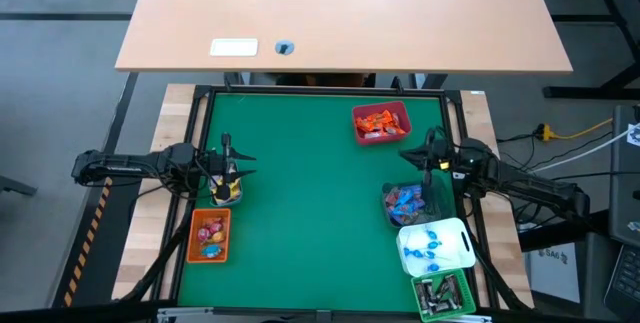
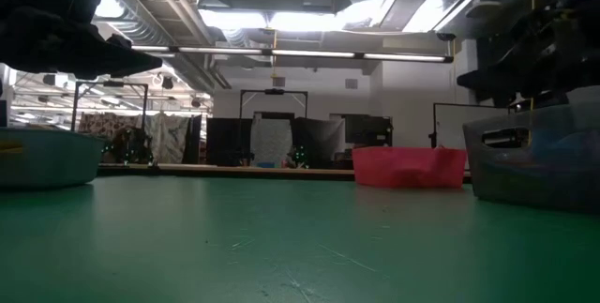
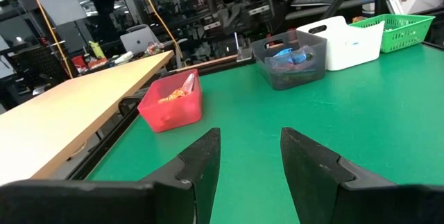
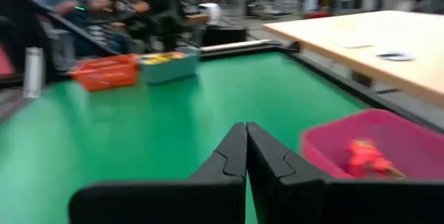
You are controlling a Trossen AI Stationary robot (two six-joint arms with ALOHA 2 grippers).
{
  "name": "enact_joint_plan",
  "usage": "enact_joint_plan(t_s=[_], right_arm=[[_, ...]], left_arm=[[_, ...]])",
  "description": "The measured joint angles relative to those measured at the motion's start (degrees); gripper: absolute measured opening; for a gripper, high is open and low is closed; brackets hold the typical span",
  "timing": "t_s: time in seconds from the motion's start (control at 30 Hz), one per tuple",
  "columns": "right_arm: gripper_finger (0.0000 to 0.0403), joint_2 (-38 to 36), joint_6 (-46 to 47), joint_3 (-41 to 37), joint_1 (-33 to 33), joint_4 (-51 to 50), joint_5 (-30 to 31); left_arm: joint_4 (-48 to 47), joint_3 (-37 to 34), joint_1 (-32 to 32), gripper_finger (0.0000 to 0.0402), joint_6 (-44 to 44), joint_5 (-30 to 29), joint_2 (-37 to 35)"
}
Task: Sort candy
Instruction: Return to Home Position
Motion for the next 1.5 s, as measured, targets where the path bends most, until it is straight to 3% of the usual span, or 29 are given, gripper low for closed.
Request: enact_joint_plan(t_s=[0.1, 0.5, 0.7, 0.93, 1.27, 1.5], right_arm=[[0.0003, 0.00, 1.40, 0.00, 0.02, 0.42, -2.48], [0.0002, 0.55, 3.48, 0.00, 0.78, 0.83, -1.46], [0.0001, 1.52, 3.84, 0.00, 9.56, 2.56, 8.17], [0.0001, 3.16, -4.45, 0.00, 17.26, 2.86, 19.39], [0.0001, 2.36, -6.13, 0.11, 17.27, 1.30, 16.80], [0.0001, 0.65, -6.16, 3.86, 17.27, -7.39, 10.36]], left_arm=[[0.00, 0.00, 0.00, 0.0141, 0.00, 0.01, 0.01], [0.00, 0.00, 0.00, 0.0141, 0.00, 0.00, 0.01], [0.00, 0.00, 0.00, 0.0141, -0.02, 0.00, 0.00], [-0.01, 0.00, 0.00, 0.0141, -0.01, 0.00, 0.01], [-0.01, 0.00, 0.00, 0.0141, 0.00, -0.02, 0.00], [0.00, 0.00, 0.00, 0.0141, 0.00, -0.02, 0.00]])
